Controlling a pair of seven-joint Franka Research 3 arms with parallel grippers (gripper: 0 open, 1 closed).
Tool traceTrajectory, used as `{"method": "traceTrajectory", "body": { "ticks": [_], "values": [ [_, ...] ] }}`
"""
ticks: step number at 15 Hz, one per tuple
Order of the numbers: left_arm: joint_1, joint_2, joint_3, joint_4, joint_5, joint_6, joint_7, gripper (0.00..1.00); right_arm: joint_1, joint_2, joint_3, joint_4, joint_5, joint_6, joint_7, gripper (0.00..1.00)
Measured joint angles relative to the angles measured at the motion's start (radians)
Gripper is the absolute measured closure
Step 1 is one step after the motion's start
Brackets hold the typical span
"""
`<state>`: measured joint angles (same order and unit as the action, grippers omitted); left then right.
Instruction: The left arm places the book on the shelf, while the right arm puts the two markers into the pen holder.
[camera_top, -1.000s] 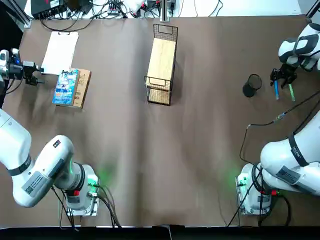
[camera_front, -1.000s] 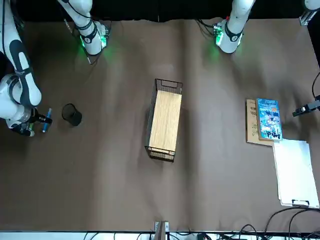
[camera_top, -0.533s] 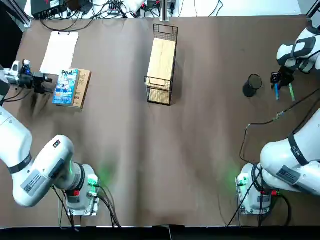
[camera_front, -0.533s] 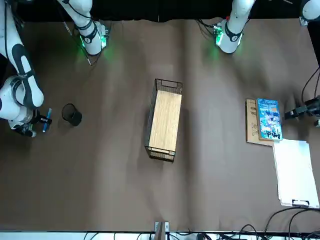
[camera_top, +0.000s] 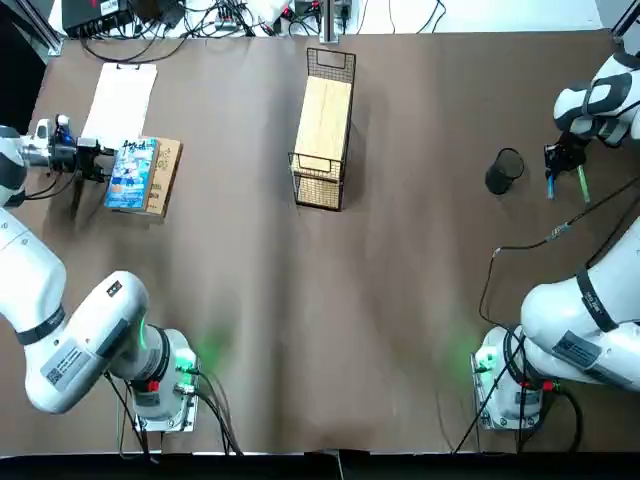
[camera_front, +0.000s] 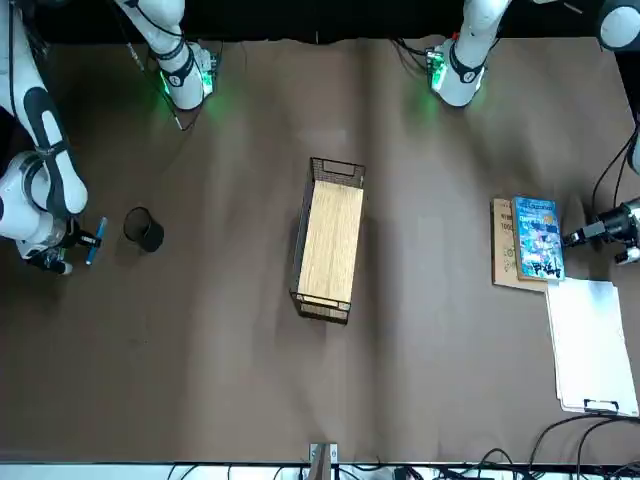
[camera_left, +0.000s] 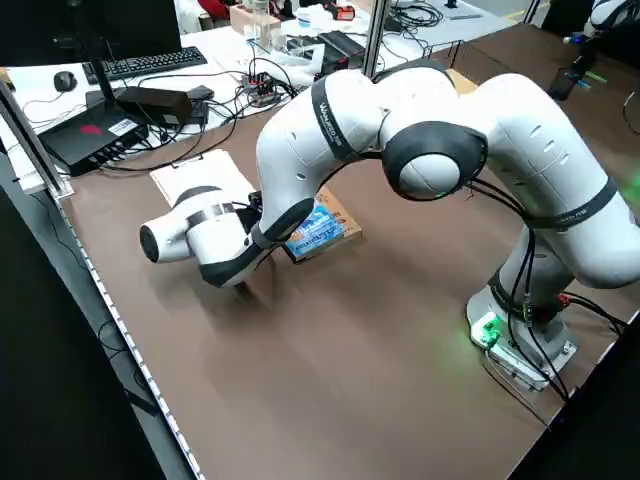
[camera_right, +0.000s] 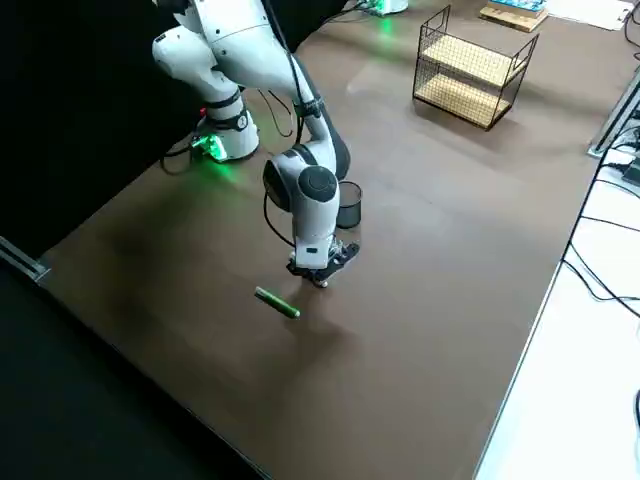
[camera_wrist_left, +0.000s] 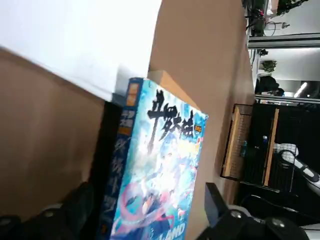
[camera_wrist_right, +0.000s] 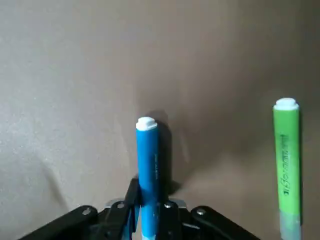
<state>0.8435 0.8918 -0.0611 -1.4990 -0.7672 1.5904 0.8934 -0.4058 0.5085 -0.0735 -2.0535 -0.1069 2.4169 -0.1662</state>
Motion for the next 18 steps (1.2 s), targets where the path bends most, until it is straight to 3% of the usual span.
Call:
{"method": "traceTrajectory", "body": {
  "ticks": [3, 6, 8, 10, 12, 14, 15, 18],
  "values": [
    [-0.011, 0.004, -0.003, -0.008, -0.002, -0.001, 0.000, 0.04, 0.026, -0.004, 0.009, 0.009, -0.001, -0.020, -0.092, 0.83],
    [-0.016, 0.009, -0.003, -0.009, -0.002, -0.001, -0.001, 0.09, 0.029, -0.049, 0.063, 0.065, 0.058, -0.186, -0.206, 0.83],
    [-0.016, 0.012, -0.003, -0.009, -0.002, -0.001, -0.007, 0.30, 0.028, -0.100, 0.102, 0.121, 0.180, -0.337, -0.301, 0.83],
    [-0.017, 0.014, -0.003, -0.009, -0.002, -0.001, -0.015, 0.49, 0.027, -0.150, 0.111, 0.164, 0.337, -0.482, -0.408, 0.83],
    [-0.017, 0.015, -0.003, -0.009, -0.002, -0.001, -0.018, 0.52, 0.019, -0.183, 0.110, 0.175, 0.467, -0.577, -0.503, 0.83],
    [-0.017, 0.015, -0.003, -0.009, -0.002, -0.002, -0.018, 0.71, -0.005, -0.191, 0.111, 0.175, 0.583, -0.664, -0.640, 0.83],
    [-0.017, 0.014, -0.004, -0.008, -0.002, -0.011, -0.018, 0.80, -0.056, -0.185, 0.110, 0.172, 0.725, -0.757, -0.841, 0.83],
    [-0.017, 0.014, -0.004, -0.005, -0.002, -0.017, -0.018, 0.80, -0.149, -0.154, 0.107, 0.161, 0.864, -0.897, -1.123, 0.83]
  ]
}}
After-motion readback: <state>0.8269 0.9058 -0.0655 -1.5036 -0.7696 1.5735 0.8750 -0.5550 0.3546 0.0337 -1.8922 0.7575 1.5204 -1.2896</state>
